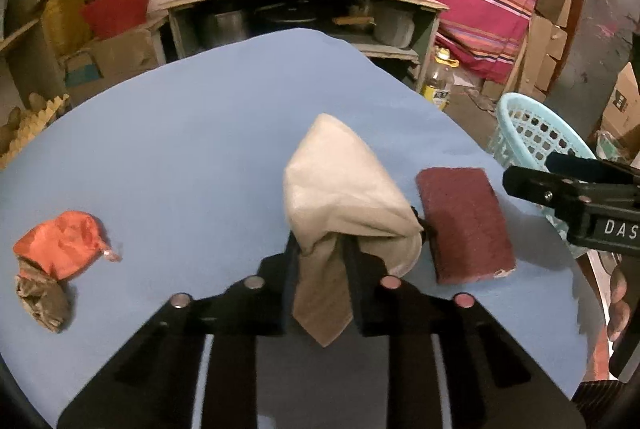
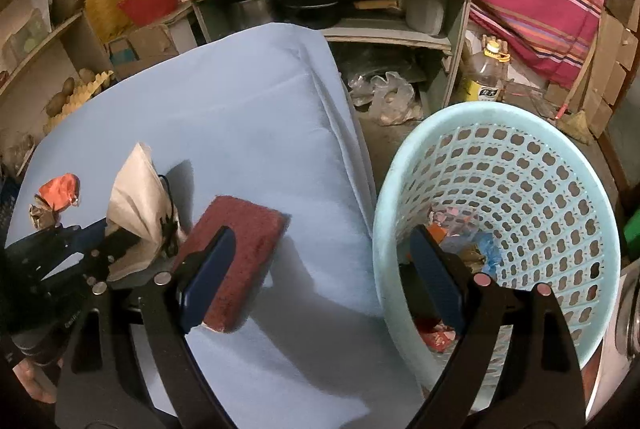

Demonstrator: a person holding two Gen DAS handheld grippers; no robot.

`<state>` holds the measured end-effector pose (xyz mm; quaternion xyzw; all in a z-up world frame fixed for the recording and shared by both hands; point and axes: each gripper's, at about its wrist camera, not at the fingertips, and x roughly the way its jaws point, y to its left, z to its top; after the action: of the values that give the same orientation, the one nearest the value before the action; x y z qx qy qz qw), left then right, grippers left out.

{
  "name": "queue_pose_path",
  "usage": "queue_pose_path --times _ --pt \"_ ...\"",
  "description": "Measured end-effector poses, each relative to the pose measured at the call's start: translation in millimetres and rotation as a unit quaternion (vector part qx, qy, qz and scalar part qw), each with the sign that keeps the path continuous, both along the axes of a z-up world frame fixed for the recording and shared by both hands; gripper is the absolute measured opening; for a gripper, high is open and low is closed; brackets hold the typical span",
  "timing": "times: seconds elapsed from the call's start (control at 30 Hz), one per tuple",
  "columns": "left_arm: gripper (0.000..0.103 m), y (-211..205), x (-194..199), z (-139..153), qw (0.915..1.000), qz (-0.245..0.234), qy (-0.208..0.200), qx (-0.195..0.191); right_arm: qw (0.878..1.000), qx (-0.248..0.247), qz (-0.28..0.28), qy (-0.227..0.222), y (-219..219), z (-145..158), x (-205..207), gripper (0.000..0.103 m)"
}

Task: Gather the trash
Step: 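Grasp the white cloth with the left tool while the right tool hovers over the sponge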

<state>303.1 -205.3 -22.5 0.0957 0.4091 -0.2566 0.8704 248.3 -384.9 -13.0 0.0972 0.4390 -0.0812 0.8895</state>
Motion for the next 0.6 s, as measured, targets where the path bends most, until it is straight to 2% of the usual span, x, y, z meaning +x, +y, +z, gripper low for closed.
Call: queue_pose_path --times 0.2,0.3,0.4,0.6 --pt "0.013 25.3 7.2 2.2 0.9995 0.029 0.006 -0.008 1.0 -0.021 0.003 0.0 17.3 -3.1 6.3 0.088" --pt "0.013 37.8 8.2 5.3 0.9991 0.043 0.001 -0.005 1.0 -0.005 0.016 -0.009 29.7 -1.4 9.1 0.085" --pt "0.012 52.7 8.5 11.6 0.9985 0.054 -0.008 -0.003 0.999 -0.034 0.031 -0.013 50.0 1.7 12.5 0.085" --pt "0.012 84.7 8.4 19.4 0.9968 0.079 -0.016 -0.004 0.999 -0.048 0.02 0.014 72.3 -15.8 22.3 0.087"
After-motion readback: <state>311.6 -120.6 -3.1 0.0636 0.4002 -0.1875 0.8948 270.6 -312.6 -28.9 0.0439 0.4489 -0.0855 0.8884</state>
